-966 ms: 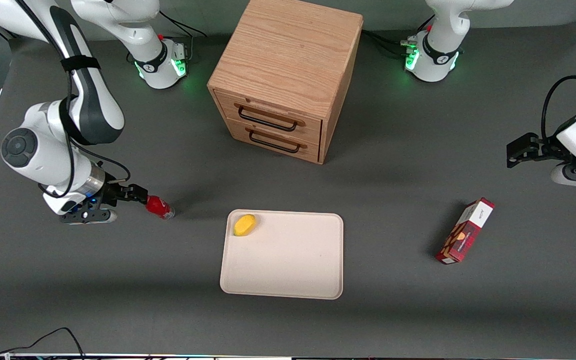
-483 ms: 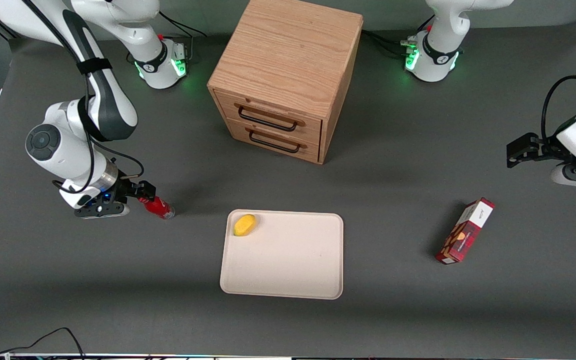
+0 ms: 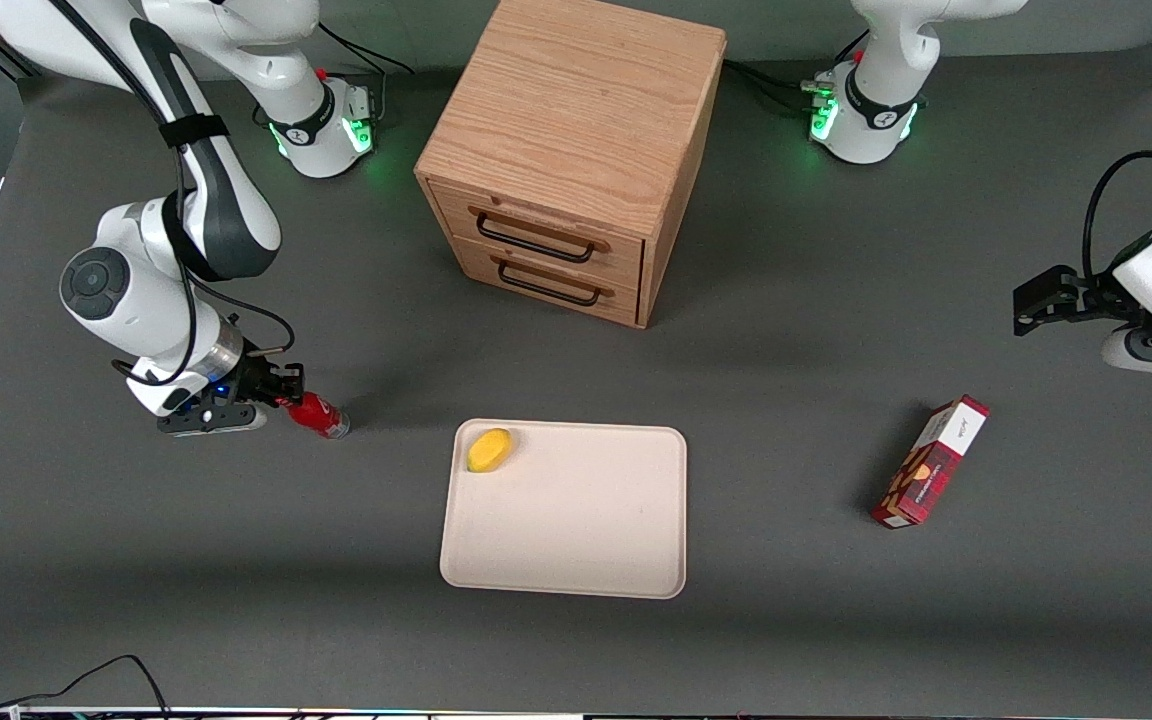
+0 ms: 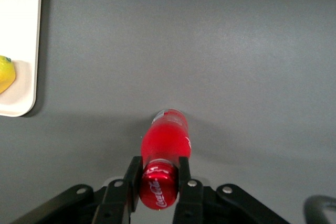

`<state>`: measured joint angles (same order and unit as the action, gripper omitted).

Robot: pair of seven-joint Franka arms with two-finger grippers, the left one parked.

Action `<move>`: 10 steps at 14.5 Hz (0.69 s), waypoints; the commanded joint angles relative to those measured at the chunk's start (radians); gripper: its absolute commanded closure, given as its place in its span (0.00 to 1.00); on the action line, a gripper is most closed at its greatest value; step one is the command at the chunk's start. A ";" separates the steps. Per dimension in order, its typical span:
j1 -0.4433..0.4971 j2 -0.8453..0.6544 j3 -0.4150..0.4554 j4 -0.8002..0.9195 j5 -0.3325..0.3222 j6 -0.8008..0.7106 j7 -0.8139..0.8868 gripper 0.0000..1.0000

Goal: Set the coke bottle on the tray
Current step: 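Lower the open right gripper around the bottle's neck and close it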

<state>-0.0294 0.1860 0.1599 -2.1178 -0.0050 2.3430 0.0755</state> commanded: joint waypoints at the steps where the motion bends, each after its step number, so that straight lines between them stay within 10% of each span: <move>1: 0.006 -0.019 0.000 -0.022 -0.016 0.021 0.029 1.00; 10: -0.014 -0.091 -0.011 0.293 -0.013 -0.440 0.036 1.00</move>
<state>-0.0365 0.1024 0.1563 -1.9638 -0.0051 2.0591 0.0848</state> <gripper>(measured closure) 0.687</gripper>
